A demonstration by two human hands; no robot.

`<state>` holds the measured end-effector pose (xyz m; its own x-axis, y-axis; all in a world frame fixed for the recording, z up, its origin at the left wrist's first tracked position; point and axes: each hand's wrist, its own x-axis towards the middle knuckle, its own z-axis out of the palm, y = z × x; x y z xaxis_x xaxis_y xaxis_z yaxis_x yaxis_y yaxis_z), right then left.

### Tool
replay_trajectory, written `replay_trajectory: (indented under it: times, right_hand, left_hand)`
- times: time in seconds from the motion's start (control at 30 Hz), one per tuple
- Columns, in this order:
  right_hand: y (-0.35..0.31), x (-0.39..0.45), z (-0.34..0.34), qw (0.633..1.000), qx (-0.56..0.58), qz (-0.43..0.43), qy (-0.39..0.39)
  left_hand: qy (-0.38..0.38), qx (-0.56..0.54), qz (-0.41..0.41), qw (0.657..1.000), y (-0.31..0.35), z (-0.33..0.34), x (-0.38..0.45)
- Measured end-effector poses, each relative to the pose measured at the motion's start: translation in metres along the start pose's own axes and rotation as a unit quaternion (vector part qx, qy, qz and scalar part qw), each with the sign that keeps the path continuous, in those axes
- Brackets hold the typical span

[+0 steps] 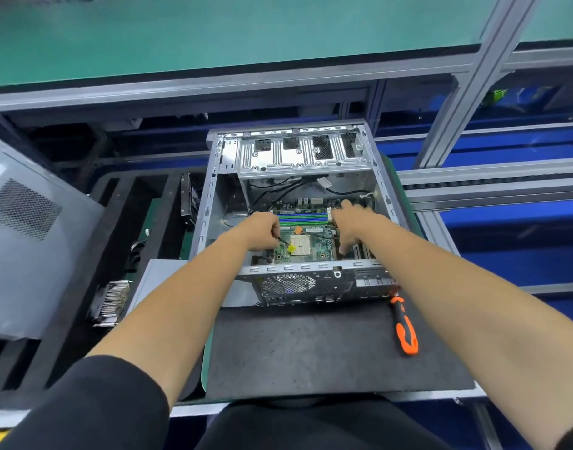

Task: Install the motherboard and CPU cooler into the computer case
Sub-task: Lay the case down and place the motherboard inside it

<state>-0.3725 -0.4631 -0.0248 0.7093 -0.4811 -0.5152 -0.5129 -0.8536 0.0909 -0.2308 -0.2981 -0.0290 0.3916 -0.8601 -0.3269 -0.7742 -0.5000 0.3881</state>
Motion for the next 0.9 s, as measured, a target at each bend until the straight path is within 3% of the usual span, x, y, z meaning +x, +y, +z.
replay_trajectory:
  times: [0.17,0.57,0.9]
  right_hand:
    - [0.0033,0.0062,0.0022,1.0,-0.005,0.017,-0.015]
    - [0.0,0.008,0.0042,0.999,-0.049,-0.002,0.008]
    - [0.0007,0.0041,-0.0022,0.997,-0.064,-0.027,0.029]
  left_hand:
    - [-0.056,0.031,-0.014,0.998,-0.0003,0.0034,0.0013]
    - [-0.051,0.048,-0.048,0.996,-0.001,0.0043,0.0028]
    - [-0.048,-0.025,-0.072,0.996,-0.0086,0.0019,0.0045]
